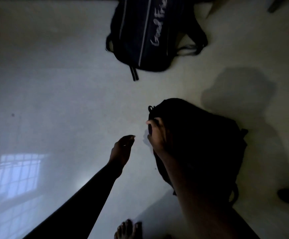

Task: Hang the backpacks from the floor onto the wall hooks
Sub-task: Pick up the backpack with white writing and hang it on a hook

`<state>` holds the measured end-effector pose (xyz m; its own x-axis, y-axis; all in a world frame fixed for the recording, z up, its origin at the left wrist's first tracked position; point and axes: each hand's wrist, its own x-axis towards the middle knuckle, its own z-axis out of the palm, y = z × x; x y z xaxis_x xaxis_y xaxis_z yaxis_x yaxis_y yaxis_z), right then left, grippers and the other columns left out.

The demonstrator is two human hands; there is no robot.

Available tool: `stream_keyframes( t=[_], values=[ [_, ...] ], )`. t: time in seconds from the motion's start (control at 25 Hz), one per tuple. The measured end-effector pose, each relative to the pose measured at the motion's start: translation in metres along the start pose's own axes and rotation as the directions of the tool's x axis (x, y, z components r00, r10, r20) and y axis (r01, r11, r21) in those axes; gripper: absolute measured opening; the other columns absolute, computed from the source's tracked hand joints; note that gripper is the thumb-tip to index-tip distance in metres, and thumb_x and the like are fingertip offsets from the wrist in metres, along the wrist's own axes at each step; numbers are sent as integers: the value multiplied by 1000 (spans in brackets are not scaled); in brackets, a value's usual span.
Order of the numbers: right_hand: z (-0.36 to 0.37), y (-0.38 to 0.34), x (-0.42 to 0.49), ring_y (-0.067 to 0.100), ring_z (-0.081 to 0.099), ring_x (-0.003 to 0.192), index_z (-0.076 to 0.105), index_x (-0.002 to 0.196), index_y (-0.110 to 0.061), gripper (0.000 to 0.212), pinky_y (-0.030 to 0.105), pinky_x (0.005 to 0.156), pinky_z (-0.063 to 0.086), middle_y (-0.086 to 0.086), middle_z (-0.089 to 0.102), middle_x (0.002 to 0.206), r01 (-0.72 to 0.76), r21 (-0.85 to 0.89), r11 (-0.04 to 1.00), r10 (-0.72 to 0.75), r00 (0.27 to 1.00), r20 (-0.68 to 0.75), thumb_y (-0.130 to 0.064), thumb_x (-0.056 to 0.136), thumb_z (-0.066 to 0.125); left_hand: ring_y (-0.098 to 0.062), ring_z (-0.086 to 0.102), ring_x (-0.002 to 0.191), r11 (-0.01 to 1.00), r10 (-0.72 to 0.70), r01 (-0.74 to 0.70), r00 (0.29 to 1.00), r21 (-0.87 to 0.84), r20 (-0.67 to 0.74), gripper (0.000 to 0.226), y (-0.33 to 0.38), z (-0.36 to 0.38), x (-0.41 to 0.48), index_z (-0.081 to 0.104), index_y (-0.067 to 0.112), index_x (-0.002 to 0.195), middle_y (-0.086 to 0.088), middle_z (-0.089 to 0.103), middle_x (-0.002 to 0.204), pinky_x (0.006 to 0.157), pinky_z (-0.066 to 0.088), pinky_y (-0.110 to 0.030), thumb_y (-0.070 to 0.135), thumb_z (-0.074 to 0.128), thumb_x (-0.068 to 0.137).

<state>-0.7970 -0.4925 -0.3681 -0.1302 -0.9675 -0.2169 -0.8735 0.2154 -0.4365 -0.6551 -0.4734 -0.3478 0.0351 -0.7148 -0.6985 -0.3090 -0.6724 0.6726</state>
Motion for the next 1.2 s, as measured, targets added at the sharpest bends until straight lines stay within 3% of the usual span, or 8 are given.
stream_keyframes(
  t=[0.12, 0.24, 0.4, 0.6, 0.8, 1.0, 1.12, 1.2],
  values=[
    [-66, -23, 45, 28, 50, 121, 55, 123, -20, 43, 34, 93, 43, 6, 42, 138, -46, -44, 998, 49, 997, 67, -8, 81, 59, -19, 55, 114, 998, 12, -12, 1000, -64, -1, 32, 61, -25, 1, 62, 17, 113, -5, 62, 117, 106, 41, -38, 31, 52, 86],
    [-113, -26, 99, 30, 51, 119, 57, 119, -20, 41, 37, 93, 44, 7, 43, 137, -95, -40, 995, 94, 995, -17, -11, 80, 62, -32, 54, 121, 985, 0, -7, 999, -174, -39, 41, 122, -34, 27, 62, 23, 101, -18, 62, 123, 106, 42, -44, 49, 57, 69],
    [-146, -26, 184, 29, 51, 121, 59, 118, -20, 42, 38, 96, 43, 7, 45, 136, -71, -10, 997, 71, 997, -38, -7, 78, 64, -25, 53, 121, 994, 35, -42, 997, -105, -67, 37, 202, -31, 82, 54, 18, 124, -7, 59, 127, 87, 39, -26, 33, 55, 90],
    [-127, -35, 306, 29, 53, 119, 60, 119, -18, 46, 37, 96, 44, 9, 50, 133, -8, 61, 998, 13, 996, -87, -11, 74, 69, -18, 51, 114, 974, 208, -217, 970, -61, -128, 58, 265, -36, 206, 42, 14, 134, 1, 52, 121, 85, 46, -22, 30, 65, 83],
    [-88, -43, 418, 27, 56, 112, 62, 117, -19, 43, 34, 92, 45, 9, 57, 124, 74, 102, 992, -50, 974, -221, -16, 75, 70, -24, 45, 131, 908, 414, -393, 896, 149, -161, 97, 288, -46, 372, 24, 30, 144, -3, 42, 146, 104, 44, -47, 54, 71, 62],
    [-72, -39, 450, 25, 59, 108, 65, 114, -18, 42, 31, 89, 46, 9, 62, 116, 81, 160, 984, -45, 975, -217, -18, 73, 73, -26, 62, 108, 914, 365, -341, 928, 219, -80, 53, 331, -32, 394, 57, 14, 122, -11, 66, 116, 93, 50, -36, 45, 64, 80],
    [-83, -55, 435, 22, 59, 110, 65, 114, -19, 42, 27, 91, 45, 6, 60, 120, 75, 187, 980, -39, 981, -190, -15, 73, 72, -2, 67, 77, 929, 369, -369, 924, 10, -102, 32, 321, -35, 365, 67, 13, 104, -3, 70, 91, 71, 52, -12, 39, 60, 85],
    [-96, -75, 414, 20, 58, 112, 65, 115, -21, 41, 24, 91, 44, 3, 59, 122, 89, 175, 981, -68, 990, -124, -15, 74, 71, -9, 69, 78, 937, 314, -331, 938, -108, -146, 29, 309, -47, 334, 65, 15, 97, -5, 70, 86, 77, 56, -21, 40, 62, 83]
  ],
)
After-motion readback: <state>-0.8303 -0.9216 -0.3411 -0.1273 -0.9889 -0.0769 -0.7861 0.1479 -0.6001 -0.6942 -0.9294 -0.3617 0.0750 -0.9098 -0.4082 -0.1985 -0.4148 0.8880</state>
